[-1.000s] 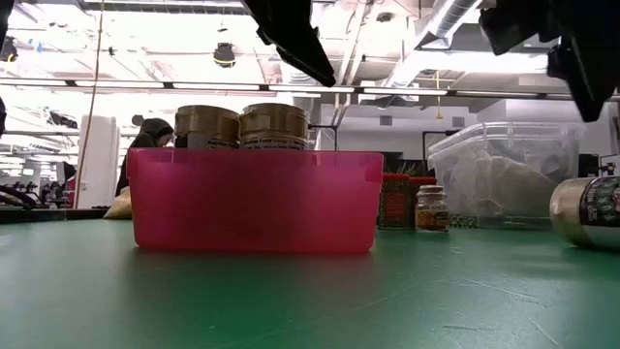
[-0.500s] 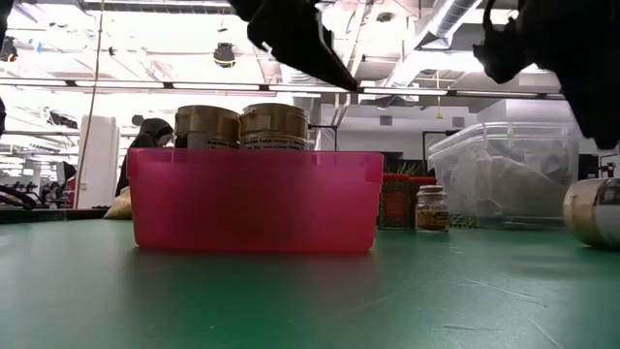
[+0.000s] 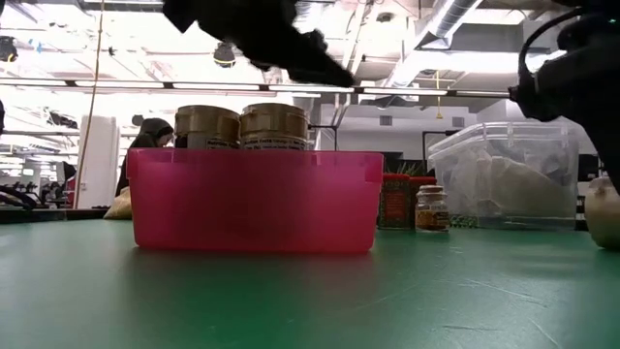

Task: Sort spices by type
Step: Put the gold seasoning bottle into the red bin

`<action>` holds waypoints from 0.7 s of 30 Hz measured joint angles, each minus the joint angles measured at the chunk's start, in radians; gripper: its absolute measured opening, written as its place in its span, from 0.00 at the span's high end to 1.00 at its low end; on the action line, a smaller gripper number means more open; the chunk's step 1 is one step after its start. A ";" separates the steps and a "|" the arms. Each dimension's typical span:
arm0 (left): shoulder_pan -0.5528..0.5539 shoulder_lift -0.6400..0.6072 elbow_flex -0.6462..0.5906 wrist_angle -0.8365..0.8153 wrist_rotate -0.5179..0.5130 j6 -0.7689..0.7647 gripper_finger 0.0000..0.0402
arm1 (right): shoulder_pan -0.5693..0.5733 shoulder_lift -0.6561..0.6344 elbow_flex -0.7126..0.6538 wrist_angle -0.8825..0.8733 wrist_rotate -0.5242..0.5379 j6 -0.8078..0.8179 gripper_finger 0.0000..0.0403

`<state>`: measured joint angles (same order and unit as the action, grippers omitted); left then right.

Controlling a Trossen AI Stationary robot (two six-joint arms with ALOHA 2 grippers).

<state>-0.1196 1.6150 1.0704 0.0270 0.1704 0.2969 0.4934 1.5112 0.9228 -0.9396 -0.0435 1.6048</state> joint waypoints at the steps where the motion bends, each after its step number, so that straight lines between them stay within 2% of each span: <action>1: -0.007 -0.003 -0.028 0.024 0.024 -0.013 0.49 | 0.000 -0.001 -0.011 0.002 0.000 0.009 0.08; 6: -0.046 -0.023 -0.087 0.066 0.029 -0.022 0.49 | -0.006 0.000 -0.062 0.050 -0.004 0.017 0.08; 9: -0.065 -0.054 -0.110 0.047 0.003 -0.022 0.49 | -0.005 0.003 -0.087 0.113 -0.011 -0.005 0.08; 13: -0.076 -0.091 -0.110 0.033 -0.038 -0.010 0.49 | -0.005 0.050 -0.091 0.112 -0.030 -0.027 0.11; 21: -0.076 -0.196 -0.108 0.010 -0.040 -0.017 0.49 | -0.020 0.125 -0.065 0.127 -0.065 -0.137 0.26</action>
<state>-0.1952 1.4187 0.9619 0.0368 0.1303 0.2796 0.4739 1.6363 0.8579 -0.8124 -0.1088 1.4675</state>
